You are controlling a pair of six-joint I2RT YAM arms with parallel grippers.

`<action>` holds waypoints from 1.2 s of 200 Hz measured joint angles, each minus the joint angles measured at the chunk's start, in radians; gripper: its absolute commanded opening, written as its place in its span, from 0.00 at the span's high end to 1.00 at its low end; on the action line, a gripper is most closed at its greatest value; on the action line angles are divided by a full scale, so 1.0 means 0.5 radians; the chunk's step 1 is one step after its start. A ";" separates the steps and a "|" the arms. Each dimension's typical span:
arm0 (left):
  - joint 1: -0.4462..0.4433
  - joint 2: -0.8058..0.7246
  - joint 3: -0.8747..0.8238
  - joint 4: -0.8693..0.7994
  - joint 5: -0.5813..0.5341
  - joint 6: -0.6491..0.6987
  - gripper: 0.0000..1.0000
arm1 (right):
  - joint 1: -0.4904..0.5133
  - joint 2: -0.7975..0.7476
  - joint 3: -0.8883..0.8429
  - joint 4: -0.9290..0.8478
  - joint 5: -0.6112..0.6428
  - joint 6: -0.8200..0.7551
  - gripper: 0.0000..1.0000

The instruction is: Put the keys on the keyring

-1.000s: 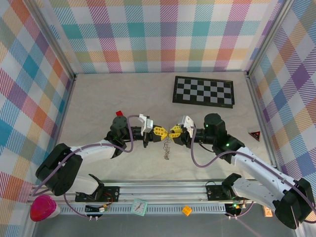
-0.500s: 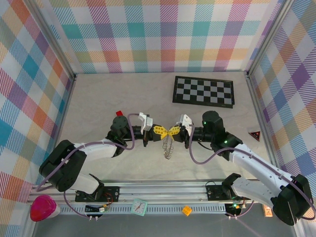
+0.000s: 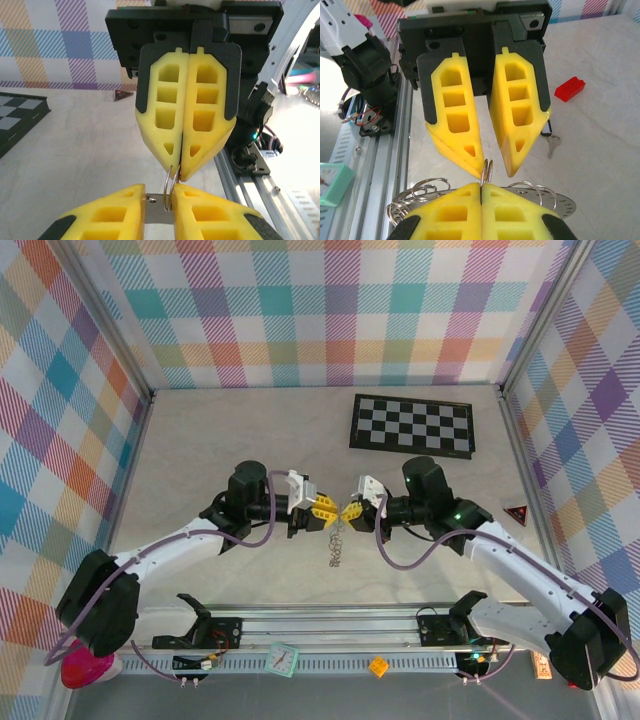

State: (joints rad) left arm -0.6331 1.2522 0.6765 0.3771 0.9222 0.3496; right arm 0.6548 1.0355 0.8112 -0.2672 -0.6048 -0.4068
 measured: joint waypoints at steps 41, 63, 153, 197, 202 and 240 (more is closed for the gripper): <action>-0.022 0.052 0.039 -0.281 0.008 0.149 0.94 | 0.029 0.107 0.111 -0.189 0.002 -0.114 1.00; -0.025 0.060 0.055 -0.333 0.008 0.179 0.99 | 0.035 0.131 0.140 -0.240 0.002 -0.153 1.00; -0.029 0.059 0.000 -0.220 -0.001 0.146 1.00 | 0.035 -0.115 -0.034 -0.086 0.124 -0.096 0.66; -0.029 0.059 -0.041 -0.112 -0.001 0.076 1.00 | 0.035 -0.060 -0.111 0.021 0.106 -0.002 0.69; -0.029 0.059 -0.041 -0.098 -0.001 0.071 1.00 | 0.035 -0.051 -0.114 0.034 0.102 0.005 0.69; -0.029 0.060 -0.066 -0.006 0.000 0.021 1.00 | 0.036 0.017 -0.116 0.131 0.093 0.052 0.77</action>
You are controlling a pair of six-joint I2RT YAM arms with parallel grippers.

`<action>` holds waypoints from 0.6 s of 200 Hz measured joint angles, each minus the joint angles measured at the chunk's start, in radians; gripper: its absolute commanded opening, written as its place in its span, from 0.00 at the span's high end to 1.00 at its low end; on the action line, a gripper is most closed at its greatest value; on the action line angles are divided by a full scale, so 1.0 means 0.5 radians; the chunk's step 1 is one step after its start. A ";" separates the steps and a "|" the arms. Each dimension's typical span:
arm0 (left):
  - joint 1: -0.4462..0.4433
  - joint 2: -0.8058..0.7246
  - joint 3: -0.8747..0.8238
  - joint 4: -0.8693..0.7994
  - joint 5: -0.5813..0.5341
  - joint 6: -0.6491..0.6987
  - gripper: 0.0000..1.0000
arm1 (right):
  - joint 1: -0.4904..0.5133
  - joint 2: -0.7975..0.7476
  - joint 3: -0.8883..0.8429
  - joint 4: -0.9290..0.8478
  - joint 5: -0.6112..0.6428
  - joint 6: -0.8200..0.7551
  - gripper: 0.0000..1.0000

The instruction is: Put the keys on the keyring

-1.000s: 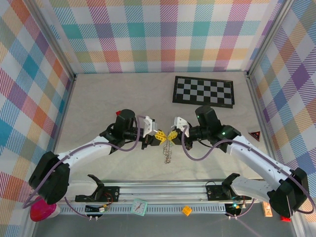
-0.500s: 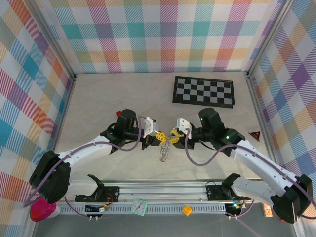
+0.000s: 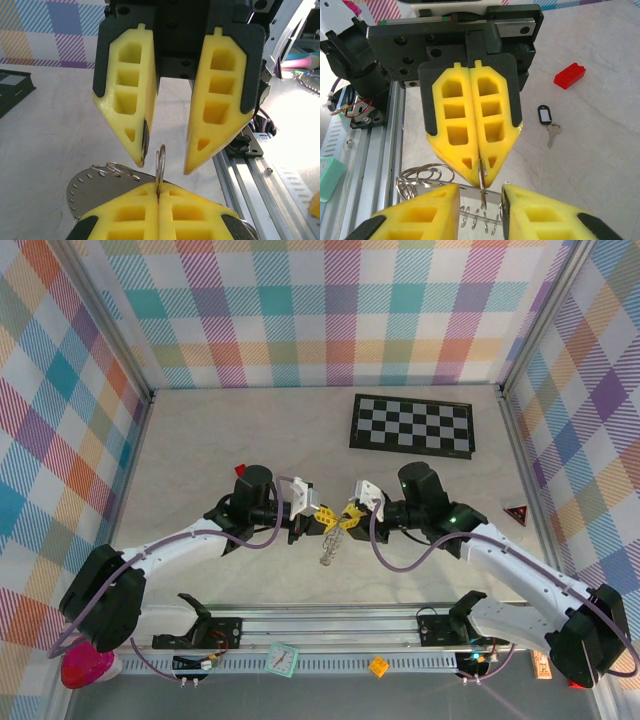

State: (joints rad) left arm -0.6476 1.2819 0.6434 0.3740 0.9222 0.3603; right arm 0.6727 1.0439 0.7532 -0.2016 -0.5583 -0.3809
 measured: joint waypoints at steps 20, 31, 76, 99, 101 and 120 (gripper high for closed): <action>0.000 0.000 -0.006 0.041 0.000 -0.027 1.00 | -0.001 0.018 0.000 0.043 0.000 0.016 0.83; 0.000 0.000 -0.011 0.059 0.000 -0.042 1.00 | -0.001 0.019 0.000 0.063 0.001 0.016 0.87; 0.000 0.000 -0.032 0.102 -0.025 -0.078 0.90 | 0.000 0.018 0.000 0.070 0.003 0.013 1.00; 0.000 -0.010 -0.031 0.075 -0.065 -0.047 0.78 | 0.000 0.018 0.008 0.004 0.037 -0.034 1.00; 0.000 -0.013 -0.031 0.069 -0.069 -0.052 0.78 | 0.000 0.018 0.011 -0.011 0.040 -0.043 1.00; 0.000 -0.042 -0.014 -0.050 -0.098 0.022 0.78 | 0.007 0.029 0.075 -0.176 0.066 -0.130 1.00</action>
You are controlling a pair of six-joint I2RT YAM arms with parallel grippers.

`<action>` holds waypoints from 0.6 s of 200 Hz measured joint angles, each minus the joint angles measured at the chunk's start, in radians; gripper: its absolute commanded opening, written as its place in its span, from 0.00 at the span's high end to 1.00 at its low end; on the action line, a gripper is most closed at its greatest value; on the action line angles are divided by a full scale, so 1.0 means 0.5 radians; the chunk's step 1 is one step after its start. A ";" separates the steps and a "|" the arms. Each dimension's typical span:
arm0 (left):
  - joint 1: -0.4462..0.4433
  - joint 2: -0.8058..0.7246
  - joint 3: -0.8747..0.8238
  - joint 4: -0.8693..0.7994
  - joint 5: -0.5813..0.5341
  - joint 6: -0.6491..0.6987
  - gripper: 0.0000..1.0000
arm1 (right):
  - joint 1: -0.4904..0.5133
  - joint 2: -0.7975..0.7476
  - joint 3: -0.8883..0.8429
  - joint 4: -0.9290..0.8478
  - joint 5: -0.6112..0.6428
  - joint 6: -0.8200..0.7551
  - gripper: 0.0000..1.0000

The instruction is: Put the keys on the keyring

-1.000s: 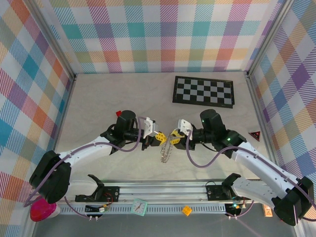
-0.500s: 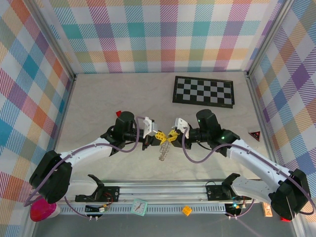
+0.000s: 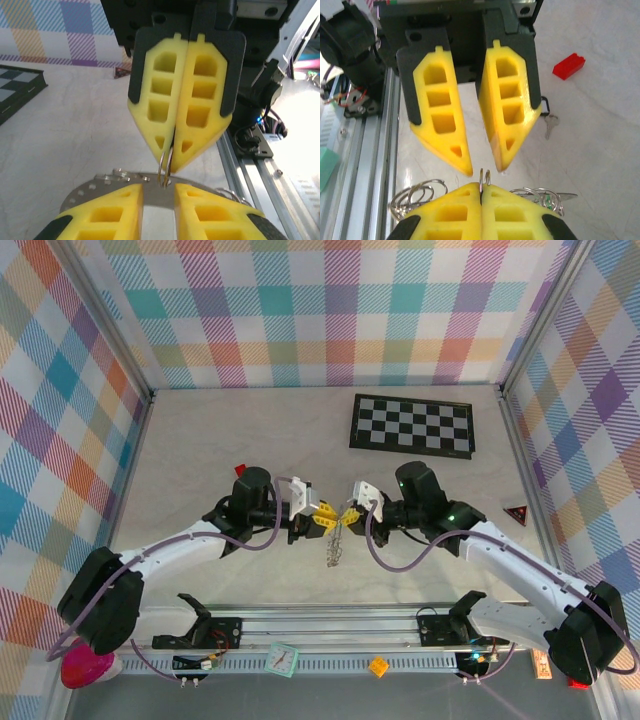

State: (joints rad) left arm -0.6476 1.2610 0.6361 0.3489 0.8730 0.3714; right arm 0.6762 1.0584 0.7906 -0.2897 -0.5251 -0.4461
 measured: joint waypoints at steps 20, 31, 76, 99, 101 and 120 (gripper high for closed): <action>-0.001 -0.003 0.046 -0.111 -0.008 0.058 0.78 | 0.013 0.040 0.106 -0.133 0.011 -0.089 1.00; -0.005 -0.003 0.069 -0.144 -0.008 0.085 0.78 | 0.021 0.060 0.157 -0.178 0.011 -0.130 1.00; -0.031 0.001 0.110 -0.239 -0.006 0.145 0.78 | 0.084 0.152 0.256 -0.285 0.021 -0.229 1.00; -0.032 0.001 0.110 -0.283 -0.007 0.159 0.82 | 0.102 0.179 0.272 -0.315 0.041 -0.262 1.00; -0.032 0.001 0.110 -0.288 -0.006 0.160 0.83 | 0.103 0.181 0.274 -0.318 0.041 -0.267 1.00; -0.037 0.002 0.114 -0.323 -0.001 0.182 0.97 | 0.114 0.195 0.298 -0.355 0.064 -0.297 1.00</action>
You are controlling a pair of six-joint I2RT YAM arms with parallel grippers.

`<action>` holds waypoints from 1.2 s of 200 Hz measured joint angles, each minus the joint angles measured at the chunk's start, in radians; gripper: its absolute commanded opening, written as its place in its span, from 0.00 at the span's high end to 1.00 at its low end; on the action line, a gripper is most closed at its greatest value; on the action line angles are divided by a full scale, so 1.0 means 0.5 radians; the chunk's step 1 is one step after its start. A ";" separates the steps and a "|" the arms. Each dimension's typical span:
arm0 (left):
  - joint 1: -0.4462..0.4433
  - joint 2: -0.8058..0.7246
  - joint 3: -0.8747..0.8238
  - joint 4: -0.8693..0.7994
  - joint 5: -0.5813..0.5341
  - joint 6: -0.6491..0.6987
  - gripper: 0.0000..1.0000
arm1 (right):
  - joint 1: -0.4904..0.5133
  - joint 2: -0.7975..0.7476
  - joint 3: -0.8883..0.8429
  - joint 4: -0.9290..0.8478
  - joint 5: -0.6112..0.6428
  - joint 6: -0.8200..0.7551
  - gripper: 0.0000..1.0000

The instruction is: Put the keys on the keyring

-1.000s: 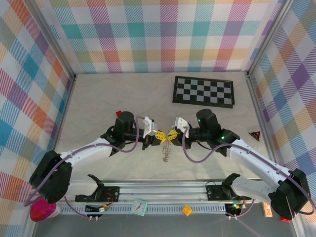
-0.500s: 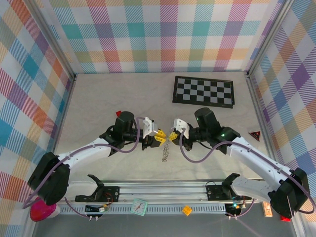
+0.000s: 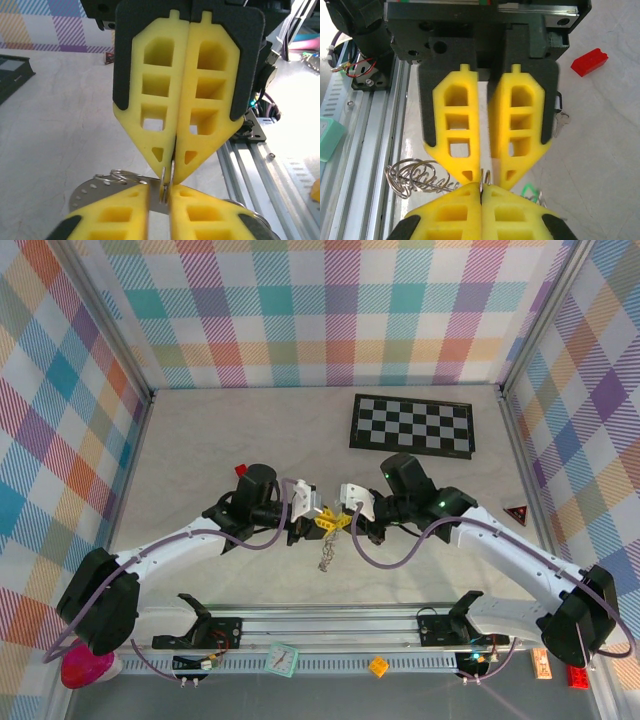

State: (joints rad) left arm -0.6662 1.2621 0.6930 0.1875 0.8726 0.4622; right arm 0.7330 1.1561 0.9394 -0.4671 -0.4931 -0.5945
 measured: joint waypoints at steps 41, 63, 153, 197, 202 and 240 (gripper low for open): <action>-0.008 0.015 0.018 -0.034 -0.001 0.047 1.00 | 0.001 -0.019 -0.014 0.030 0.031 0.014 0.70; -0.008 0.015 0.018 -0.038 0.000 0.052 1.00 | -0.028 -0.158 -0.150 0.133 0.023 0.040 0.69; -0.011 0.012 -0.069 0.112 0.040 0.050 1.00 | -0.060 -0.234 -0.363 0.410 -0.047 0.260 0.76; -0.012 0.007 -0.077 0.175 0.056 0.041 1.00 | -0.060 -0.201 -0.365 0.523 -0.085 0.332 0.82; -0.013 0.005 -0.080 0.187 0.056 0.039 1.00 | -0.060 -0.197 -0.365 0.526 -0.085 0.337 0.81; -0.014 -0.007 -0.098 0.208 0.055 0.034 1.00 | -0.060 -0.205 -0.372 0.530 -0.089 0.364 0.76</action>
State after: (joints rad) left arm -0.6731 1.2587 0.6437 0.2913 0.9001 0.4793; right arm 0.7033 1.0534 0.7532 -0.2020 -0.5373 -0.4126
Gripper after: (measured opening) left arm 0.043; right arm 0.235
